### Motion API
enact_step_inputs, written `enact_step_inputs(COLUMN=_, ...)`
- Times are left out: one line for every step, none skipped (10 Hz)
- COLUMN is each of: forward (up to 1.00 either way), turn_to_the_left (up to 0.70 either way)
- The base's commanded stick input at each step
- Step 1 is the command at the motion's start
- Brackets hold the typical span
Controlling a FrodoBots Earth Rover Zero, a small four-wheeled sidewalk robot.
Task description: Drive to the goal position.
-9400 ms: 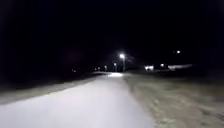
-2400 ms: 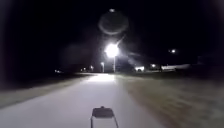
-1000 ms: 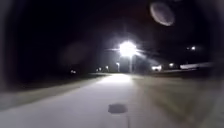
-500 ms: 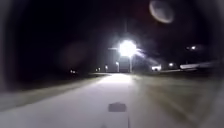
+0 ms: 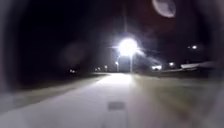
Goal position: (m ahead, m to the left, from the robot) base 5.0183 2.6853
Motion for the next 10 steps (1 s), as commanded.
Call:
enact_step_inputs(forward=1.0, turn_to_the_left=0.16)
enact_step_inputs(forward=1.0, turn_to_the_left=0.12)
enact_step_inputs(forward=1.0, turn_to_the_left=0.09)
enact_step_inputs(forward=1.0, turn_to_the_left=0.05)
enact_step_inputs(forward=1.0, turn_to_the_left=0.01)
enact_step_inputs(forward=1.0, turn_to_the_left=0.0)
enact_step_inputs(forward=1.0, turn_to_the_left=0.0)
enact_step_inputs(forward=1.0, turn_to_the_left=0.0)
enact_step_inputs(forward=1.0, turn_to_the_left=0.0)
enact_step_inputs(forward=1.0, turn_to_the_left=0.0)
